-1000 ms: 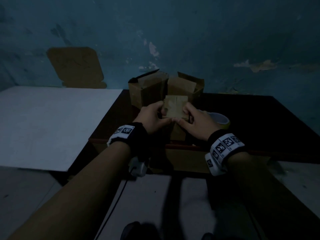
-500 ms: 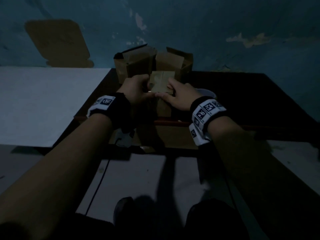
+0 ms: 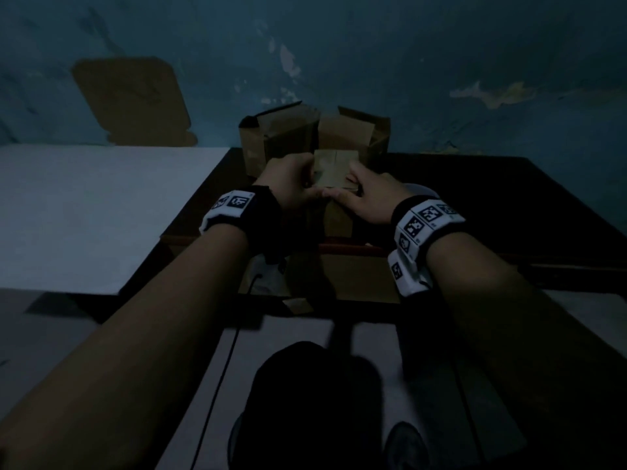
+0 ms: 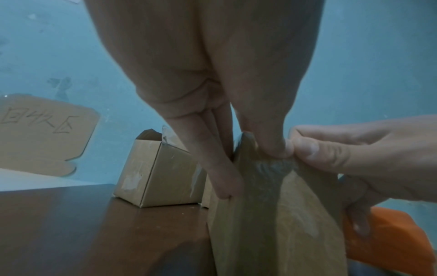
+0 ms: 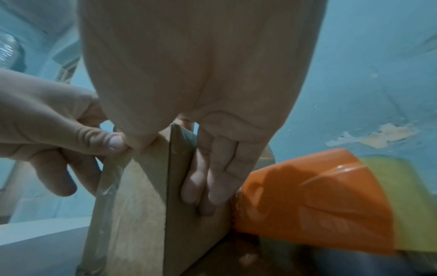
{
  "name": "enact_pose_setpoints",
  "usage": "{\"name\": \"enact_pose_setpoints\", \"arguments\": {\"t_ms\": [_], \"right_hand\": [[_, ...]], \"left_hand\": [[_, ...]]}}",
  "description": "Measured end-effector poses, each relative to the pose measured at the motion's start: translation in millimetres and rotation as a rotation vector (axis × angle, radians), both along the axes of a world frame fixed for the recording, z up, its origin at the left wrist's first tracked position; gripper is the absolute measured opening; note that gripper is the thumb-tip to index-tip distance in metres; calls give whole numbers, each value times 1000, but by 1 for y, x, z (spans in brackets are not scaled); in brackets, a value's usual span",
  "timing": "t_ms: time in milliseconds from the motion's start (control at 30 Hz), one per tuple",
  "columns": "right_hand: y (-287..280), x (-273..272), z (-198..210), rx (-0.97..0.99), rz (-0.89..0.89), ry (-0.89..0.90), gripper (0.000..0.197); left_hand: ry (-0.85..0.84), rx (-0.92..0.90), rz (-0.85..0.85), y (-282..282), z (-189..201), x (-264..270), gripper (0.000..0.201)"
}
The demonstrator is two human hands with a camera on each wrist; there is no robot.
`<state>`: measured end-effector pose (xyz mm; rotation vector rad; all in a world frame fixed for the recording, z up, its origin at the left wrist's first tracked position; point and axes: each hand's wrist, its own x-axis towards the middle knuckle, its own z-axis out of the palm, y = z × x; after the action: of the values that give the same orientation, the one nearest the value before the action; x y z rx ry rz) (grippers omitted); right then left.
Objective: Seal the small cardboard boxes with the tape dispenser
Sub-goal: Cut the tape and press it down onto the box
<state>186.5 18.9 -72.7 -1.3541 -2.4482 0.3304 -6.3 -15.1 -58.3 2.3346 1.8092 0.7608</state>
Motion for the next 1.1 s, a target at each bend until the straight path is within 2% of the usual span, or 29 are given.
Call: {"name": "enact_pose_setpoints", "arguments": {"t_ms": [233,367,600,900,1100], "right_hand": [[3,-2,2,-23,6,-29,50],[7,0,0,-13,-2,-33,42],[6,-2,-5,6,-21,-1,54],[7,-4,-4,-28,-45,-19,59],[7,-4,-3,-32,-32,-10,54]], "left_hand": [[-19,-9,12,1,-3,-2,37],[-24,-8,-4,0,-1,-2,37],[-37,-18,6,-2,-2,-1,34],[-89,-34,5,-1,-2,-1,32],[-124,-55,-22,-1,-2,-3,32]]}}
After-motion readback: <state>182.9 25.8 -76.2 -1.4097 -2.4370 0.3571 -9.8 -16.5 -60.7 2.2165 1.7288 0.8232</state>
